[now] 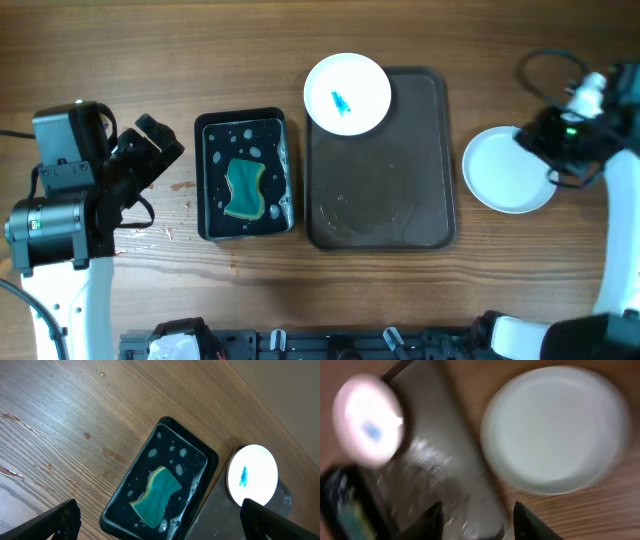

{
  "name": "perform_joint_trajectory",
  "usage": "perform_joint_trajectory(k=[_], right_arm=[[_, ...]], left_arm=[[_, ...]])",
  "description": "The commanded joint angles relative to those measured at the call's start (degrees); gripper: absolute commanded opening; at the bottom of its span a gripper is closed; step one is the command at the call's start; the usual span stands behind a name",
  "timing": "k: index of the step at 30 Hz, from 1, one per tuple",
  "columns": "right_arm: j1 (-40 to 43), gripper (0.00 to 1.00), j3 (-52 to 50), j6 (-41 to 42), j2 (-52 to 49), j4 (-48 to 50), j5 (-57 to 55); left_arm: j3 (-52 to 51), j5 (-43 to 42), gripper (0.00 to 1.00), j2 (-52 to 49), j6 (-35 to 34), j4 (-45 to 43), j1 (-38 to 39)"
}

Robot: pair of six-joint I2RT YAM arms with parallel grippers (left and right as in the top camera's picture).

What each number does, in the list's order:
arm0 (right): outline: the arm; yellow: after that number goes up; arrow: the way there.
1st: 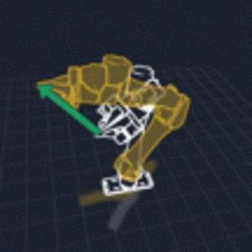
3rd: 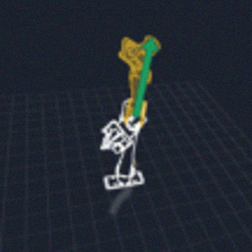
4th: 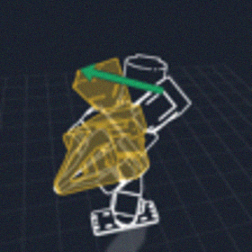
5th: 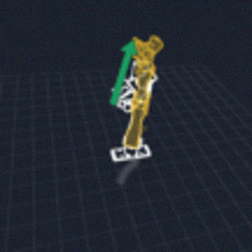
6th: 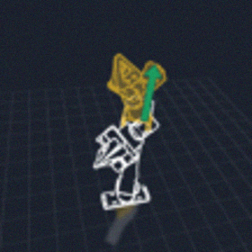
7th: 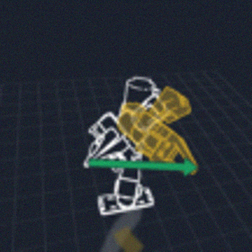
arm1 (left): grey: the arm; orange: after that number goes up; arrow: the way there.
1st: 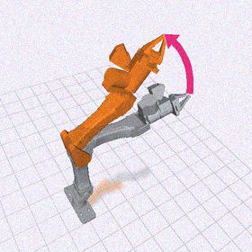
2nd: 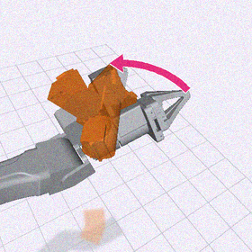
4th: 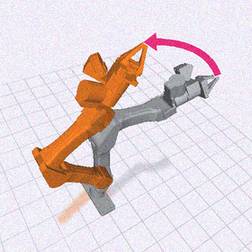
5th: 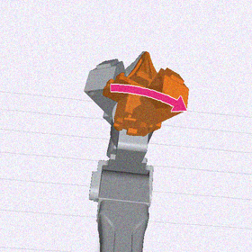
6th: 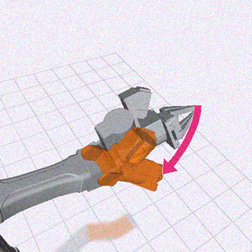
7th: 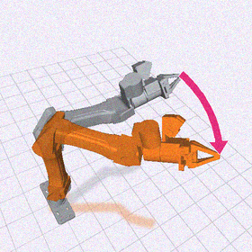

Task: Clean dirty plates on tray and stack at the side
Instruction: 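Grip the last plate with right gripper and drag it to tray center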

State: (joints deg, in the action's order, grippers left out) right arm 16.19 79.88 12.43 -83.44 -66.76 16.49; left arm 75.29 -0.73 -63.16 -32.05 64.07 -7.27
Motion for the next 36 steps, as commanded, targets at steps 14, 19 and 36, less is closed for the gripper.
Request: perform_joint_trajectory(k=[14,19,36], right_arm=[[-30.36,0.68,3.8,-1.9,-38.16,48.94,-8.11],[-30.36,0.24,3.8,-1.55,-42.36,52.78,-13.14],[-28.17,0.04,-1.97,9.49,-9.03,9.99,-10.64]], left_arm=[[0.59,-0.26,1.0,0.15,0.31,-0.13,-0.42],[0.59,-0.26,1.0,0.15,0.31,-0.13,-0.42],[0.59,-0.26,1.0,0.15,0.31,-0.13,-0.42]])
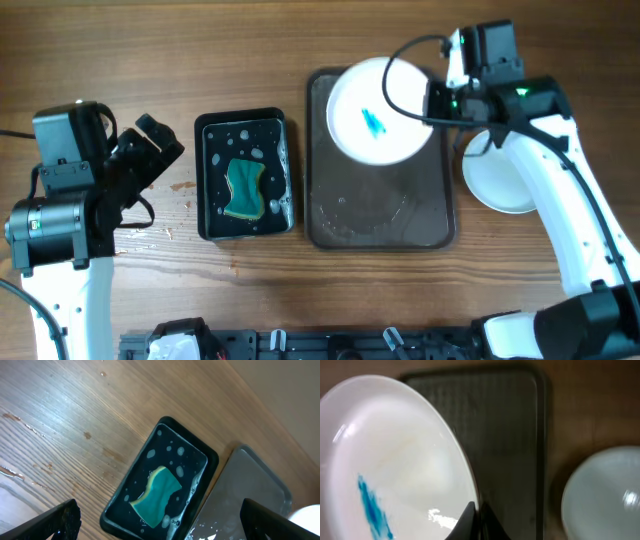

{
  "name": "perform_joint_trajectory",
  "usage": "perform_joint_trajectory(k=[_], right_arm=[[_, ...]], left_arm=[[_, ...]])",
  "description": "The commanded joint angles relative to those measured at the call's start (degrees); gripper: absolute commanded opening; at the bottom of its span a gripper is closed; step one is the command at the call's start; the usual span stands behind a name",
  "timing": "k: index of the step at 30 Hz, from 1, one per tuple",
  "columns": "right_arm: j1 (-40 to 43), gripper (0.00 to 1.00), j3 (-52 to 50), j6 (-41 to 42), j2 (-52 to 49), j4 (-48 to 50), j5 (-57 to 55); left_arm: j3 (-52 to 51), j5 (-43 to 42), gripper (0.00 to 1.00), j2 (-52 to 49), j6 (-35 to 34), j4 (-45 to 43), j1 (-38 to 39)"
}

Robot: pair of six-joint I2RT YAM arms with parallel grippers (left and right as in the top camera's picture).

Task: Clean dirty plates on tray and stack at the side
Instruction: 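Grip the last plate with right gripper and drag it to tray center, then grasp the green sponge in the black tray with the left gripper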

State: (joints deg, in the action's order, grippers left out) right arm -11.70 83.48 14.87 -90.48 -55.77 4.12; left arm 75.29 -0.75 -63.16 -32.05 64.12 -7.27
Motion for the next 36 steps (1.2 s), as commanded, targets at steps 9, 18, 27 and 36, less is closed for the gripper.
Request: perform_joint_trajectory(k=[9,18,27,36], right_arm=[[-0.31,0.04,-36.68,37.31,-1.97,25.64,10.29],[-0.26,0.29,-29.18,3.13,9.79,14.1,4.7],[-0.26,0.33,-28.0,-2.27,17.18,11.76,4.7],[-0.28,0.35,-28.0,-0.09,17.18,11.78,4.85]], left_arm=[[0.59,-4.09,1.0,0.15,0.09,0.79,-0.42],[0.39,-8.17,0.99,-3.28,4.92,2.54,5.01],[-4.2,-2.45,1.0,-25.35,4.85,2.01,15.26],[-8.61,-2.1,0.22,-45.53,5.14,-12.17,19.3]])
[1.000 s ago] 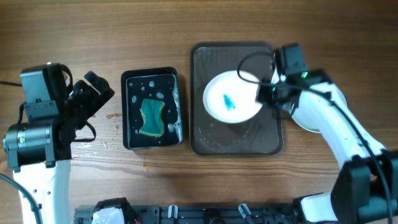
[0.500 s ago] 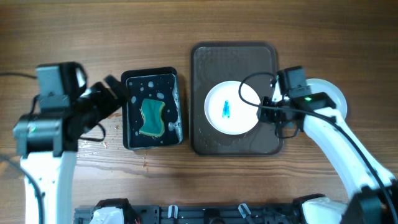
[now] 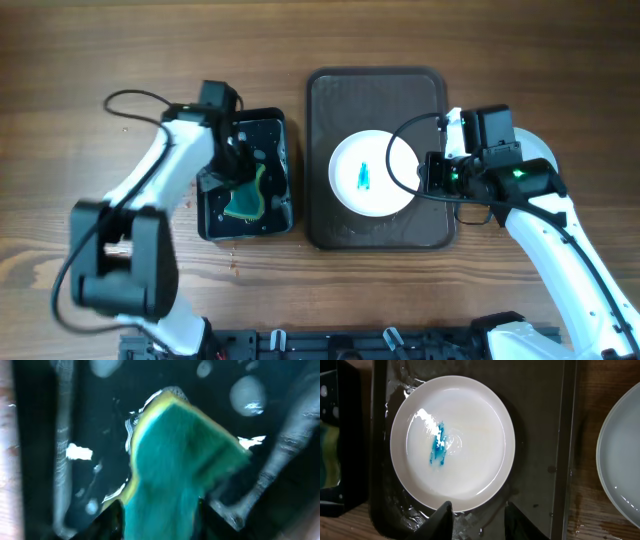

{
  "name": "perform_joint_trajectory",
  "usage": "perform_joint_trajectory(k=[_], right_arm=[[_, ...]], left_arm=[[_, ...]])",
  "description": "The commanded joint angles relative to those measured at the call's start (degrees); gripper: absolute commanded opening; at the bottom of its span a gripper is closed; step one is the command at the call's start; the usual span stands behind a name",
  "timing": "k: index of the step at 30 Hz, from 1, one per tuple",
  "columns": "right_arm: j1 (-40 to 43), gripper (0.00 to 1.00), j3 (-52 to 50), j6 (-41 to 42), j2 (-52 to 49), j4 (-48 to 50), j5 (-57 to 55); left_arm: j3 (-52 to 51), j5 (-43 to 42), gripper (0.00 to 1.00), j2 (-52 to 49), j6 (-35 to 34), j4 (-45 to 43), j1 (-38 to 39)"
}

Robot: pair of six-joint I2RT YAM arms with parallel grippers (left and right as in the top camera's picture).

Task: Clean dirty plates on tray and stack at the side
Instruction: 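Grasp the green sponge in the black tray with the left gripper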

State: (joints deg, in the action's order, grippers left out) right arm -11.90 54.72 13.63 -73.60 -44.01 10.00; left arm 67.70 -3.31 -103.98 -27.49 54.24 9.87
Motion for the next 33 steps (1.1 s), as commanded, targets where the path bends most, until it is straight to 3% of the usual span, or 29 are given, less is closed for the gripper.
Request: perform_joint_trajectory(k=[1,2,6,7,8,10,12,13,15,19,20,21,22,25,28,29,31,33], right_arm=[[-0.07,0.34,0.76,1.57,0.31,0.02,-1.03],[-0.09,0.35,0.76,1.57,0.31,0.02,-1.03],[-0.09,0.34,0.76,1.57,0.31,-0.31,-1.03],[-0.07,0.34,0.76,1.55,0.31,-0.31,-1.03],[-0.07,0.34,0.76,1.53,0.31,-0.33,-1.05],[-0.07,0.34,0.76,1.51,0.31,-0.5,-1.05],[-0.07,0.34,0.76,1.53,0.31,-0.7,-1.05],[-0.07,0.34,0.76,1.53,0.31,-0.74,-1.05],[-0.07,0.34,0.76,1.53,0.31,-0.74,-1.07],[-0.07,0.34,0.76,1.55,0.31,-0.85,-1.05],[-0.07,0.35,0.76,1.55,0.31,-0.83,-1.05],[-0.07,0.35,0.76,1.55,0.31,-0.81,-1.07],[-0.07,0.35,0.76,1.55,0.31,-0.81,-1.07],[-0.07,0.35,0.76,1.53,0.31,-0.83,-1.05],[-0.07,0.35,0.76,1.55,0.31,-0.9,-1.05],[-0.07,0.35,0.76,1.51,0.31,-1.01,-1.05],[-0.07,0.35,0.76,1.53,0.31,-1.57,-1.09],[-0.07,0.35,0.76,1.53,0.31,-1.66,-1.27]], left_arm=[[-1.03,1.25,0.09,-5.68,0.55,-3.56,2.64],[-1.01,2.4,0.04,-6.1,0.55,-4.66,3.02],[2.43,4.28,0.04,-5.2,0.55,-1.42,2.86],[3.82,4.26,0.09,-5.07,0.55,0.52,2.82],[5.49,4.28,0.24,-4.79,0.55,3.28,2.82],[7.45,4.22,0.44,-4.63,0.52,7.58,2.86],[7.63,3.85,0.58,-4.66,0.5,10.73,2.97],[7.5,3.8,0.6,-4.66,0.5,12.33,3.02],[6.27,2.95,0.59,-4.66,0.5,13.73,3.17],[-0.7,1.25,0.4,-4.66,0.07,8.72,3.85],[-2.62,1.25,0.3,-4.66,0.07,6.29,3.91],[-5.09,1.25,0.11,-4.66,0.07,3.15,3.91],[-7.06,1.25,0.04,-4.66,0.07,0.39,3.89],[-7.3,1.46,0.04,-4.66,0.09,-1.75,3.76],[-0.72,1.46,0.04,-4.37,0.11,3.43,2.93],[1.95,1.49,0.08,-4.26,0.17,5.73,2.6],[8.7,1.97,0.4,-4.0,1.18,9.79,2.23],[9.07,2.36,0.48,-4.0,1.81,8.57,2.23]])
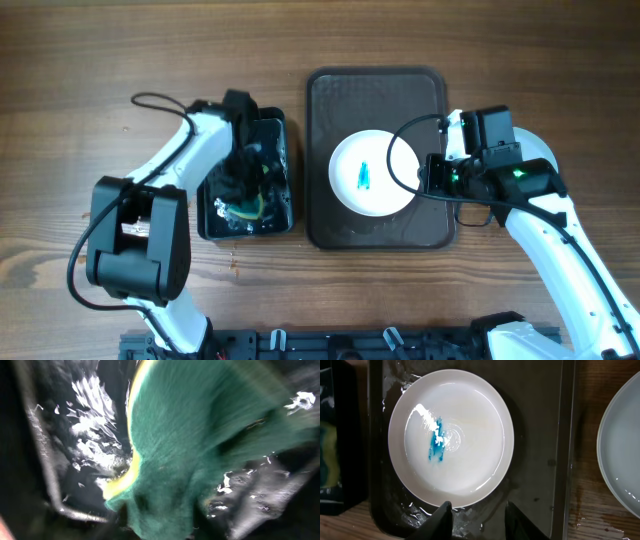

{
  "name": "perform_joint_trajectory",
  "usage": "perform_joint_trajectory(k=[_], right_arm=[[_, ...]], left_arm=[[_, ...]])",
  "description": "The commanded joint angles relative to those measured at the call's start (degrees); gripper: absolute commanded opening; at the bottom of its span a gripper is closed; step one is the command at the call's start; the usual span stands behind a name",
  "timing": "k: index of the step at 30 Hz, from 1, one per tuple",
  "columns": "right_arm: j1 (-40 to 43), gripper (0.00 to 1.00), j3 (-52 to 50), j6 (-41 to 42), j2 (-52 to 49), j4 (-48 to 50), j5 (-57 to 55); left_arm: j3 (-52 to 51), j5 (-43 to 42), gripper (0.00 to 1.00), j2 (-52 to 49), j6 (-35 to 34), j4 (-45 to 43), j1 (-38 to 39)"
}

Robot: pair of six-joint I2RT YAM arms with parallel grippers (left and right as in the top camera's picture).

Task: Clean dirty plates on tray and stack at the side
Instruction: 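Grasp the green sponge in the black tray with the left gripper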

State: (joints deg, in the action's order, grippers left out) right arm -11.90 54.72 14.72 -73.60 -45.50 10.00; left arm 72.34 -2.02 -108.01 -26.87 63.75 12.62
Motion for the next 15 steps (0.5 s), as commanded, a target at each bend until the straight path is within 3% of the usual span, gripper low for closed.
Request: perform_joint_trajectory(k=[1,9,11,12,13,15], right_arm=[[-0.07,0.35,0.76,0.46,0.31,-0.17,-1.25],[-0.07,0.36,0.66,2.14,0.13,-0.26,-1.27],[-0.09,0.34,0.5,3.5,-0.66,-0.15,-1.27],[-0.09,0.33,0.35,3.52,-0.92,0.0,-1.25],[-0.09,0.33,0.11,3.52,-1.44,0.24,-1.27],[-0.07,0.33,0.0,3.5,-3.02,0.48,-1.29]], left_arm=[[4.37,1.4,0.47,-0.09,1.22,-1.29,-0.52],[-6.86,2.4,0.44,-0.59,1.18,-11.39,0.35],[-11.3,2.6,0.31,-0.59,1.18,-15.91,0.35],[-12.68,2.56,0.13,-0.59,1.18,-17.42,0.35],[-13.42,2.58,0.04,-0.59,1.18,-17.99,0.35],[-13.35,2.56,0.04,-0.57,1.18,-17.88,0.33]])
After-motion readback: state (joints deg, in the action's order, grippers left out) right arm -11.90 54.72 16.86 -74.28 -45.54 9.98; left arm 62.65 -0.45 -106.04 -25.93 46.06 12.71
